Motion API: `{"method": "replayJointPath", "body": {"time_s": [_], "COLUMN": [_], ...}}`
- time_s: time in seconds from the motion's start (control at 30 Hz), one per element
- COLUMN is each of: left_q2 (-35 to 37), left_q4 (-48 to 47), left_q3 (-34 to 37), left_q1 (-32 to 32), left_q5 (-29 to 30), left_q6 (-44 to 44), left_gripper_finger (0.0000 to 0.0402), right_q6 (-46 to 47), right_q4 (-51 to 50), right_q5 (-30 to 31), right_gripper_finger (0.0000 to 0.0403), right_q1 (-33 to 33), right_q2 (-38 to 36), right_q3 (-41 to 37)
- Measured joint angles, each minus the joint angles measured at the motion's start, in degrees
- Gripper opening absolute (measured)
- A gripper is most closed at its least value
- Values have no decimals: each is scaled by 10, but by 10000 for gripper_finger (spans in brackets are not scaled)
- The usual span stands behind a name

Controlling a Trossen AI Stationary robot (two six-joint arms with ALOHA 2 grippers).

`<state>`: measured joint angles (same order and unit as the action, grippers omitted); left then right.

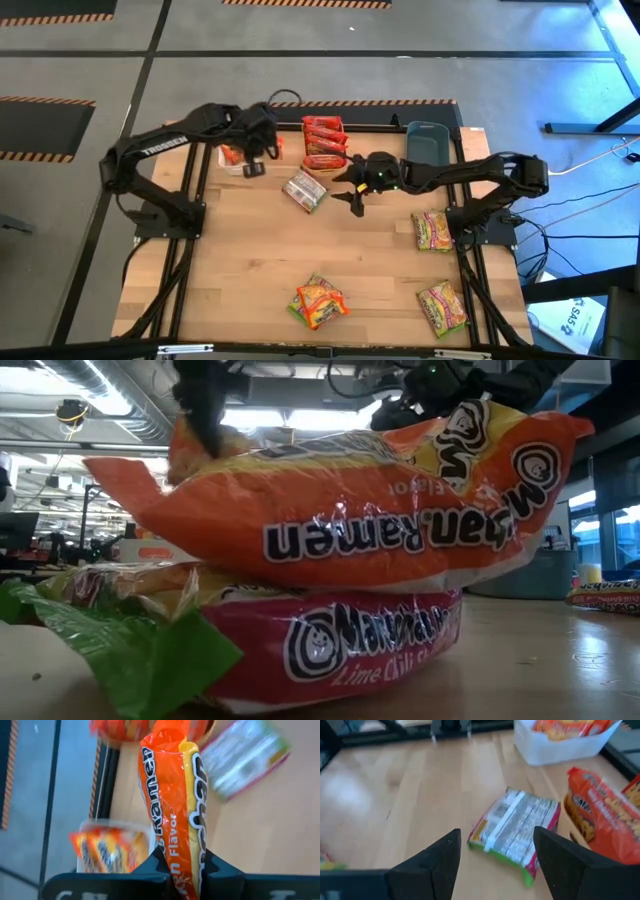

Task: Sort Maruchan noodles
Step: Put the light orange noodle pack into the white bin

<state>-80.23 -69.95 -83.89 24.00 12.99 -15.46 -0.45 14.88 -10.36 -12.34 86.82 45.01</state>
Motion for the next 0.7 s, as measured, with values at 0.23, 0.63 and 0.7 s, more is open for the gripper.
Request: {"method": "replayJointPath", "body": {"time_s": [0.23,0.63,0.7], "left_q2": [19,-8,-12], "left_q4": [34,137,141], "left_q3": [101,197,202], "left_q1": [118,197,204], "left_q5": [47,12,-1], "left_q6": [-29,-95,-96], "left_gripper_finger": [15,15,15], "right_q6": [15,15,15], "right_q4": [23,21,21], "right_q5": [5,3,3], "right_gripper_finger": [234,234,234], "right_q1": [0,0,0], "right_q2": [0,0,0], "right_q3": [-12,-12,-12]}}
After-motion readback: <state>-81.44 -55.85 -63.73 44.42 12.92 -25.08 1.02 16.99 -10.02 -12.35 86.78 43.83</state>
